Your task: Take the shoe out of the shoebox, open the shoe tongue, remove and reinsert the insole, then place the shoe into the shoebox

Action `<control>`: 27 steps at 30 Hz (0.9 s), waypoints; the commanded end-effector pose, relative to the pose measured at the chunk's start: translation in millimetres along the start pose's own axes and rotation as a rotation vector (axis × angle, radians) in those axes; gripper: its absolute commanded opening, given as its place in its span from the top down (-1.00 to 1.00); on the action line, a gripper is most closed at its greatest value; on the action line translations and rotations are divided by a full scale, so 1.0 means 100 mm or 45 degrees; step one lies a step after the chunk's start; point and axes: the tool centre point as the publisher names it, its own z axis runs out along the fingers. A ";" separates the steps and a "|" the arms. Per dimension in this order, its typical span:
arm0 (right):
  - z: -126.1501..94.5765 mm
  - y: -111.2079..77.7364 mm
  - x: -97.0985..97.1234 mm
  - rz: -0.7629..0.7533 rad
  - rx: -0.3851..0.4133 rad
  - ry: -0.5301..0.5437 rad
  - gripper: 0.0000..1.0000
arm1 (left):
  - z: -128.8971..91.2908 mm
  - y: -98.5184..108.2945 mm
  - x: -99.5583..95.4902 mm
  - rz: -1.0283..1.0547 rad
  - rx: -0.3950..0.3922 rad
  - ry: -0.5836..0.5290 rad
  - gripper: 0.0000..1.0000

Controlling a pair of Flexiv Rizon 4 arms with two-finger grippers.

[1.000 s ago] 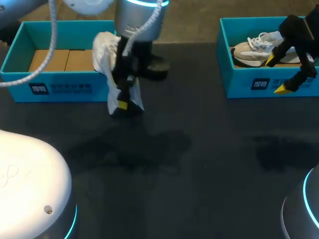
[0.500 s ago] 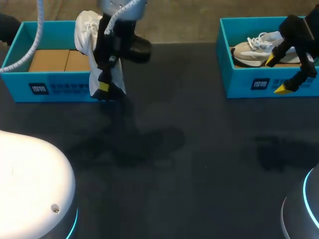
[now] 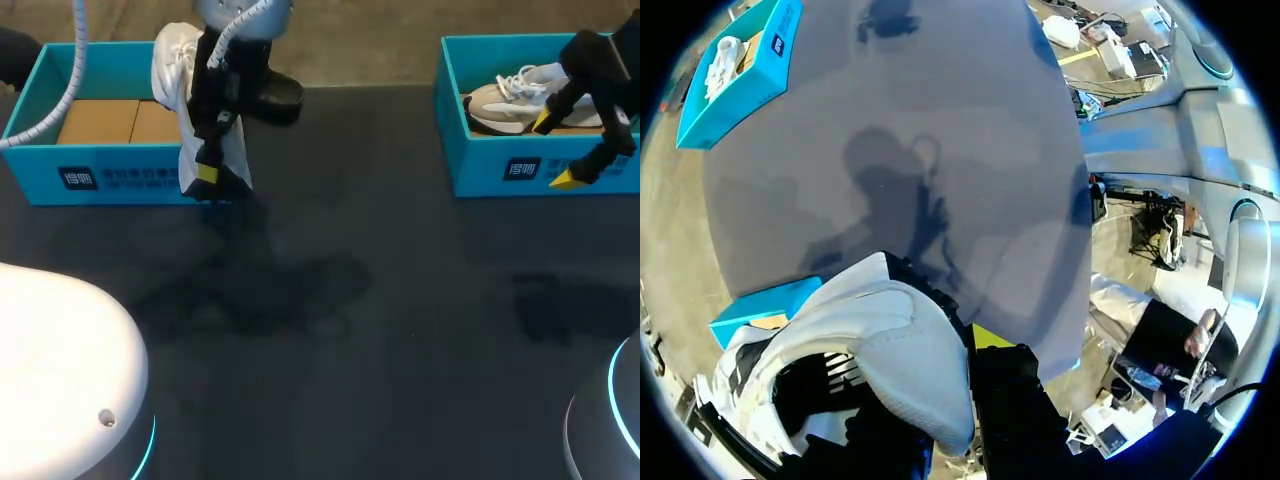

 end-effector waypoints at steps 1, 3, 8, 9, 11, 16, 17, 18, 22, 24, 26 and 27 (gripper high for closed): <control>0.00 0.00 -0.02 0.000 0.002 0.005 -1.00 | -0.01 0.01 0.00 0.000 -0.001 -0.002 1.00; 0.00 0.00 -0.02 0.000 0.002 0.005 -1.00 | -0.01 0.01 0.00 0.000 -0.001 -0.002 1.00; 0.00 0.00 -0.02 0.000 0.002 0.005 -1.00 | -0.01 0.01 0.00 0.000 -0.001 -0.002 1.00; 0.00 0.00 -0.02 0.000 0.002 0.005 -1.00 | -0.01 0.01 0.00 0.000 -0.001 -0.002 1.00; 0.00 0.00 -0.02 0.000 0.002 0.005 -1.00 | -0.01 0.05 0.02 0.000 -0.001 -0.003 1.00; 0.00 0.00 -0.02 0.000 0.002 0.005 -1.00 | 0.01 0.30 0.00 0.020 -0.009 0.002 1.00; 0.00 0.00 -0.02 0.000 0.002 0.005 -1.00 | 0.01 0.36 -0.02 0.009 0.007 0.009 1.00; 0.00 0.00 -0.02 0.000 0.002 0.005 -1.00 | 0.02 0.41 -0.03 0.016 0.004 0.007 1.00; 0.00 0.00 -0.02 0.000 0.002 0.005 -1.00 | 0.06 0.63 -0.13 0.057 0.040 0.010 1.00; 0.00 0.00 -0.02 0.000 0.002 0.005 -1.00 | 0.10 0.74 -0.18 0.094 0.042 -0.003 1.00; 0.00 0.00 -0.02 0.000 0.002 0.005 -1.00 | 0.13 0.85 -0.24 0.079 0.054 -0.005 1.00; 0.00 0.00 -0.02 0.000 0.002 0.005 -1.00 | 0.15 0.94 -0.27 0.069 0.078 -0.009 1.00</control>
